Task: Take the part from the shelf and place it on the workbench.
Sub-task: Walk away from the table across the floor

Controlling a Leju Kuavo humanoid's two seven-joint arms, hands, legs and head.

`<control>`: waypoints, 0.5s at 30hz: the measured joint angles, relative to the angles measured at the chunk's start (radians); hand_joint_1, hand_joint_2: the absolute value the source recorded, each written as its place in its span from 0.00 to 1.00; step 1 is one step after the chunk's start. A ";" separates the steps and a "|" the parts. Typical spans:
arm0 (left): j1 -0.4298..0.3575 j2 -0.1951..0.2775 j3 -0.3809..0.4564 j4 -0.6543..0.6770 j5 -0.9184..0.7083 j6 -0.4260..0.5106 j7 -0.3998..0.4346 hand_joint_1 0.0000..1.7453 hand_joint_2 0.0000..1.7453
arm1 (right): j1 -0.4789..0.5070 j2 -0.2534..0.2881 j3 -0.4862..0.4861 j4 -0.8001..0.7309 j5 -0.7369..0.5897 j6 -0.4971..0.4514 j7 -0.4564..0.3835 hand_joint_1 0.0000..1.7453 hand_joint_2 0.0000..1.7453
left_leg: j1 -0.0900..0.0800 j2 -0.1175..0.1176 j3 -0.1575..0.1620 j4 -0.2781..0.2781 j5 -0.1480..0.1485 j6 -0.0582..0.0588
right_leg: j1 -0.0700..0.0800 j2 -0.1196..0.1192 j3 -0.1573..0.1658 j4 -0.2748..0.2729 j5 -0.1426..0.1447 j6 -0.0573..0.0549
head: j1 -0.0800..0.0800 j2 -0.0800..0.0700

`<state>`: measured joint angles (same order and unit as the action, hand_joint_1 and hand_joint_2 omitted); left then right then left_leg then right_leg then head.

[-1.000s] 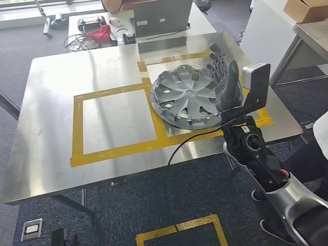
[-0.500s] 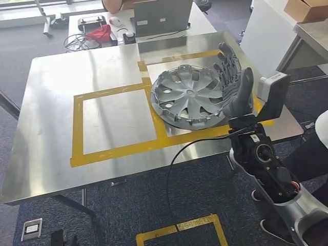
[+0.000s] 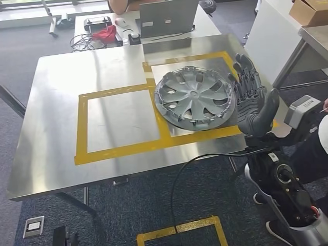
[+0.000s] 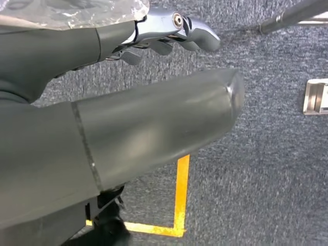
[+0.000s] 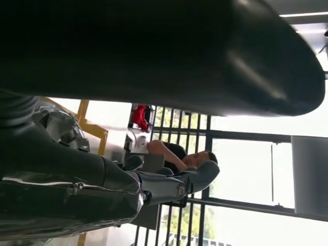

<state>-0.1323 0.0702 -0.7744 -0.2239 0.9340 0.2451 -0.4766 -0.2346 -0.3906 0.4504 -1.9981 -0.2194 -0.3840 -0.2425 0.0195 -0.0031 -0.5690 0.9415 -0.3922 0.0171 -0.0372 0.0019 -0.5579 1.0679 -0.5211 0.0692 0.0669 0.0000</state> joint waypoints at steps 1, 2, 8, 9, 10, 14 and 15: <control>-0.001 0.000 0.000 0.000 0.000 0.002 0.001 0.00 0.00 | 0.000 0.000 -0.005 -0.002 0.001 0.003 0.001 0.00 0.00 | 0.001 -0.001 -0.004 0.006 -0.001 -0.008 | -0.001 0.003 0.034 -0.062 0.024 0.001 | 0.004 0.000; -0.001 0.001 0.000 0.000 -0.001 0.003 0.001 0.00 0.00 | 0.001 0.000 -0.011 -0.004 0.002 0.007 0.002 0.00 0.00 | 0.001 -0.003 -0.007 0.012 0.000 -0.016 | -0.001 0.006 0.055 -0.103 0.036 -0.001 | 0.006 0.000; -0.002 0.003 0.000 0.000 -0.002 0.005 0.002 0.00 0.00 | 0.006 0.001 -0.031 -0.012 0.002 0.017 0.009 0.00 0.00 | 0.002 -0.003 -0.049 0.090 -0.060 -0.051 | 0.002 0.008 0.027 -0.113 0.059 -0.055 | -0.021 0.000; -0.002 0.003 0.000 0.000 -0.002 0.005 0.002 0.00 0.00 | 0.007 0.001 -0.032 -0.014 0.002 0.018 0.009 0.00 0.00 | 0.002 -0.002 -0.072 0.155 -0.109 -0.052 | 0.004 0.007 0.018 -0.112 0.066 -0.063 | -0.029 0.000; -0.003 0.003 0.000 0.000 -0.002 0.005 0.002 0.00 0.00 | 0.009 0.002 -0.032 -0.014 0.002 0.018 0.009 0.00 0.00 | 0.002 -0.002 -0.095 0.227 -0.154 -0.053 | 0.007 0.006 0.008 -0.112 0.074 -0.068 | -0.035 0.000; -0.004 0.003 0.000 0.000 -0.002 0.005 0.002 0.00 0.00 | 0.015 0.002 -0.036 -0.014 0.002 0.019 0.009 0.00 0.00 | -0.006 -0.002 -0.049 0.261 -0.161 -0.035 | 0.025 0.005 -0.029 -0.111 0.103 -0.074 | -0.042 0.000; -0.005 0.004 0.000 0.000 -0.002 0.005 0.002 0.00 0.00 | 0.015 0.002 -0.037 -0.015 0.002 0.019 0.009 0.00 0.00 | -0.013 -0.002 0.004 0.186 -0.135 -0.022 | 0.028 0.005 -0.036 -0.111 0.110 -0.075 | -0.042 0.000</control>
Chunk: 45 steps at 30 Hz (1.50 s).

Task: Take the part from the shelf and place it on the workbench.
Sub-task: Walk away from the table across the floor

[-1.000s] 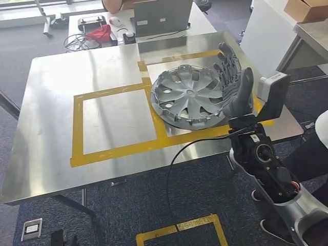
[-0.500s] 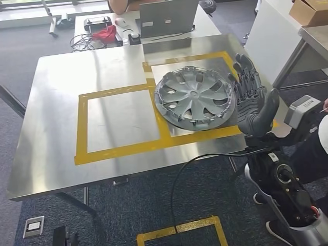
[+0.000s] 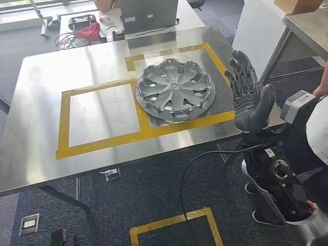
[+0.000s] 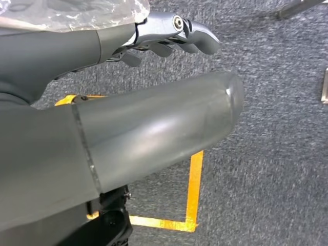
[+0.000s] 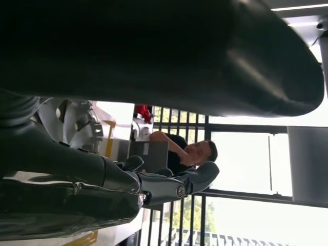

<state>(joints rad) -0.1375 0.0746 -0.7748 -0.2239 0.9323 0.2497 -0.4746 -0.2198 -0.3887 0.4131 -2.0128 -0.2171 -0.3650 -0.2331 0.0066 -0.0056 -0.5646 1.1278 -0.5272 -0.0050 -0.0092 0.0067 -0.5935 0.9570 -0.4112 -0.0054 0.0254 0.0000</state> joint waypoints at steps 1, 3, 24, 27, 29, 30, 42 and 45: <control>-0.002 0.002 0.000 0.000 0.000 0.000 0.000 0.00 0.00 | 0.000 0.000 -0.002 -0.001 0.000 0.000 0.000 0.00 0.00 | -0.007 0.001 0.052 -0.081 0.016 0.012 | 0.003 0.000 -0.005 0.000 0.006 0.001 | 0.000 0.000; -0.006 0.005 0.000 0.000 0.000 0.000 0.000 0.00 0.00 | 0.000 0.000 -0.004 -0.003 0.000 0.000 0.000 0.00 0.00 | -0.019 0.004 0.112 -0.178 0.032 0.025 | 0.003 -0.002 -0.009 -0.003 0.020 0.009 | 0.003 0.000; -0.002 -0.001 -0.001 0.000 0.001 0.000 0.001 0.00 0.00 | 0.002 0.002 -0.015 -0.010 0.010 0.002 0.002 0.00 0.00 | 0.000 0.013 -0.090 -0.082 0.088 -0.018 | -0.017 -0.008 0.104 -0.025 -0.067 0.006 | 0.016 0.000; -0.002 -0.002 -0.001 0.000 0.001 0.000 0.002 0.00 0.00 | 0.004 0.002 -0.015 -0.011 0.015 -0.001 0.001 0.00 0.00 | 0.000 0.012 -0.134 0.109 -0.026 -0.024 | -0.012 -0.010 0.071 -0.024 -0.042 -0.002 | 0.004 0.000; -0.001 -0.002 -0.001 0.000 0.002 0.000 0.002 0.00 0.00 | 0.007 0.002 -0.015 -0.012 0.017 -0.002 0.000 0.00 0.00 | -0.002 0.012 -0.097 0.104 -0.009 -0.016 | -0.007 -0.009 0.053 -0.023 -0.027 -0.001 | 0.001 0.000; -0.002 -0.002 -0.001 0.000 0.002 0.000 0.001 0.00 0.00 | 0.008 0.002 -0.015 -0.012 0.018 -0.003 0.000 0.00 0.00 | -0.005 0.011 -0.051 0.043 0.020 -0.007 | -0.005 -0.009 0.047 -0.023 -0.022 -0.001 | 0.000 0.000; -0.005 0.002 -0.001 0.000 0.003 -0.005 -0.004 0.00 0.00 | 0.015 0.003 -0.016 -0.017 0.023 -0.008 -0.002 0.00 0.00 | -0.013 0.014 0.036 -0.222 0.133 0.051 | -0.011 -0.007 -0.055 0.240 -0.183 0.052 | 0.020 0.000; -0.004 0.000 -0.001 0.000 0.003 -0.006 -0.004 0.00 0.00 | 0.017 0.003 -0.016 -0.017 0.023 -0.008 -0.002 0.00 0.00 | -0.011 0.015 -0.002 -0.205 0.150 0.045 | -0.015 -0.008 -0.029 0.272 -0.153 0.060 | 0.027 0.000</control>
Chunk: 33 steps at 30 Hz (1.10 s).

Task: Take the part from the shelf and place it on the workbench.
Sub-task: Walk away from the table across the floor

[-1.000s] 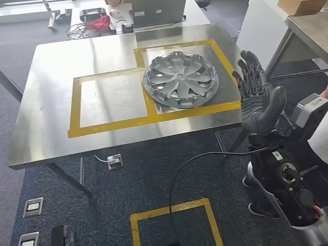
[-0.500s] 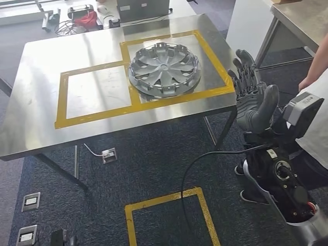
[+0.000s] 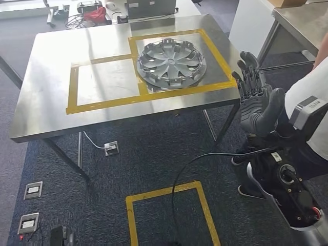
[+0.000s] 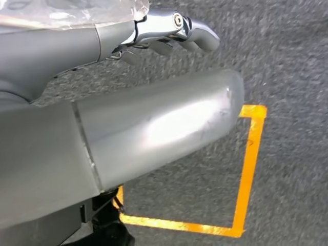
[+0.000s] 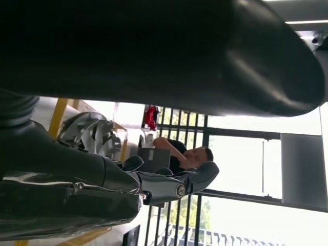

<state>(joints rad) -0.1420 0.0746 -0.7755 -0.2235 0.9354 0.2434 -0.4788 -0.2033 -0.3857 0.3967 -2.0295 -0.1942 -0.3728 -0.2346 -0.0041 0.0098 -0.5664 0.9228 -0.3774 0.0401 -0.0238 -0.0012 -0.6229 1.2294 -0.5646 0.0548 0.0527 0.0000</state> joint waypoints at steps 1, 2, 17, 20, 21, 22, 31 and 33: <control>0.000 -0.001 0.000 0.000 0.000 0.000 0.000 0.00 0.00 | 0.000 0.000 0.000 0.000 0.000 0.000 0.000 0.00 0.00 | 0.002 0.000 -0.011 0.007 0.004 -0.003 | -0.002 0.000 0.033 -0.043 0.028 0.002 | 0.003 0.000; 0.000 -0.001 0.000 0.000 0.000 0.000 0.000 0.00 0.00 | 0.000 0.000 0.000 0.000 0.001 -0.001 0.000 0.00 0.00 | 0.003 0.000 -0.022 0.014 0.008 -0.007 | -0.004 0.000 0.075 -0.107 0.050 0.004 | 0.006 0.000; -0.001 -0.001 0.000 0.001 0.000 0.004 0.006 0.00 0.00 | -0.004 0.004 0.000 -0.003 0.070 -0.073 0.024 0.00 0.00 | 0.008 -0.007 -0.039 0.274 -0.102 -0.051 | 0.002 -0.005 0.058 -0.293 0.152 -0.055 | -0.026 0.000; -0.004 0.001 0.000 0.001 0.001 0.006 0.006 0.00 0.00 | -0.004 0.005 0.000 -0.003 0.079 -0.087 0.028 0.00 0.00 | 0.000 -0.013 0.106 0.052 -0.095 -0.033 | 0.003 -0.004 0.039 -0.290 0.178 -0.042 | -0.025 0.000; -0.005 0.002 0.000 0.001 0.001 0.006 0.006 0.00 0.00 | -0.004 0.005 0.000 -0.003 0.079 -0.087 0.028 0.00 0.00 | -0.004 -0.014 0.127 0.013 -0.104 -0.030 | 0.002 -0.005 0.036 -0.292 0.187 -0.036 | -0.025 0.000; -0.004 0.002 0.000 0.001 0.001 0.006 0.006 0.00 0.00 | -0.003 0.005 0.000 -0.003 0.079 -0.088 0.028 0.00 0.00 | -0.007 -0.014 0.130 -0.002 -0.103 -0.026 | 0.003 -0.005 0.034 -0.295 0.197 -0.029 | -0.024 0.000; -0.003 -0.002 0.000 0.001 0.000 0.006 0.009 0.00 0.00 | 0.001 0.004 0.000 -0.003 0.079 -0.087 0.028 0.00 0.00 | -0.004 -0.001 -0.008 0.014 -0.003 0.000 | 0.004 -0.001 -0.020 0.030 0.023 -0.010 | -0.001 0.000; -0.003 -0.002 0.000 0.001 -0.001 0.006 0.010 0.00 0.00 | 0.002 0.004 0.000 -0.004 0.079 -0.087 0.028 0.00 0.00 | -0.003 -0.001 -0.045 0.031 0.016 -0.006 | 0.003 -0.001 0.067 -0.062 0.073 -0.013 | 0.007 0.000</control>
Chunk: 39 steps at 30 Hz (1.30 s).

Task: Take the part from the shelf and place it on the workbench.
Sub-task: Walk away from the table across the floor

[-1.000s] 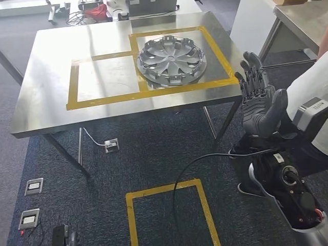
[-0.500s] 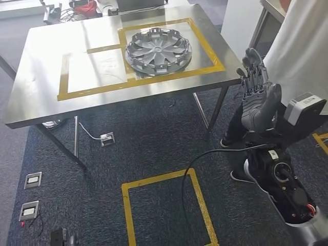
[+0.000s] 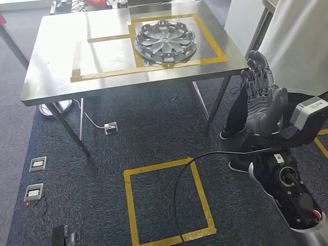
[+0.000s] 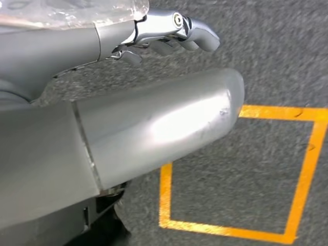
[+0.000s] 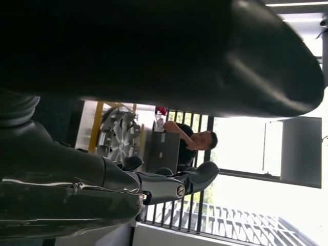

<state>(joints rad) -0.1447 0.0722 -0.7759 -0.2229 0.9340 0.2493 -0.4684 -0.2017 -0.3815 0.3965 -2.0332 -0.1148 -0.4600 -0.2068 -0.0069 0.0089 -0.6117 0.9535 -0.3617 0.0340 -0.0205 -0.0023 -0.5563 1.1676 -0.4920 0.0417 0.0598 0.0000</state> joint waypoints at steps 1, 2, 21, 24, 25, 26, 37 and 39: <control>0.000 0.000 0.000 0.000 0.000 0.000 0.001 0.00 0.00 | 0.000 0.000 0.000 -0.002 0.000 0.000 0.000 0.00 0.00 | -0.001 0.000 -0.013 0.008 0.008 -0.004 | 0.001 0.000 0.059 -0.083 -0.006 -0.002 | 0.006 0.000; 0.000 0.000 0.000 0.000 -0.001 -0.001 0.001 0.00 0.00 | 0.000 0.000 0.000 -0.005 0.000 0.001 -0.001 0.00 0.00 | -0.003 -0.001 -0.022 0.013 0.018 -0.009 | 0.003 0.000 0.108 -0.157 -0.024 -0.005 | 0.008 0.000; -0.009 0.002 0.000 0.000 0.001 -0.002 -0.001 0.00 0.00 | 0.014 0.000 0.000 -0.012 0.000 0.044 -0.029 0.00 0.00 | -0.001 -0.008 0.178 -0.042 -0.126 -0.012 | -0.001 -0.024 -0.050 -0.231 0.131 -0.006 | -0.031 0.000; -0.005 0.002 0.000 0.000 0.005 0.001 -0.007 0.00 0.00 | 0.013 0.000 0.001 -0.011 -0.004 0.053 -0.033 0.00 0.00 | 0.002 -0.016 0.147 -0.047 -0.092 0.006 | -0.002 -0.009 -0.105 -0.107 0.034 0.004 | -0.023 0.000; -0.004 0.002 0.000 0.000 0.006 0.001 -0.009 0.00 0.00 | 0.012 0.001 0.001 -0.010 -0.005 0.055 -0.034 0.00 0.00 | 0.001 -0.019 0.134 -0.046 -0.082 0.009 | -0.002 -0.005 -0.131 -0.030 -0.013 0.006 | -0.020 0.000; -0.002 0.002 0.000 0.000 0.007 0.001 -0.010 0.00 0.00 | 0.013 0.001 0.001 -0.009 -0.005 0.055 -0.034 0.00 0.00 | 0.000 -0.025 0.120 -0.044 -0.073 0.010 | -0.001 -0.003 -0.150 0.038 -0.048 0.008 | -0.016 0.000; 0.010 0.002 0.000 0.000 0.009 0.001 -0.016 0.00 0.00 | 0.003 0.003 0.002 -0.004 -0.007 0.060 -0.035 0.00 0.00 | 0.000 -0.085 0.019 0.021 -0.039 -0.033 | -0.003 0.033 0.059 -0.233 0.020 -0.036 | -0.010 0.000; 0.010 0.001 0.000 0.000 0.008 0.002 -0.016 0.00 0.00 | 0.001 0.003 0.003 -0.003 -0.007 0.060 -0.035 0.00 0.00 | 0.005 -0.044 -0.022 0.113 -0.100 -0.044 | -0.008 0.006 0.054 -0.238 0.029 -0.044 | -0.021 0.000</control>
<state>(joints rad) -0.1349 0.0736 -0.7763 -0.2224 0.9424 0.2509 -0.4844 -0.2004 -0.3782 0.3998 -2.0366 -0.1217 -0.3996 -0.2419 -0.0016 -0.0349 -0.6337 1.0669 -0.4613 -0.0104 -0.0281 0.0037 -0.5022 0.9298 -0.4628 -0.0019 0.0385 0.0000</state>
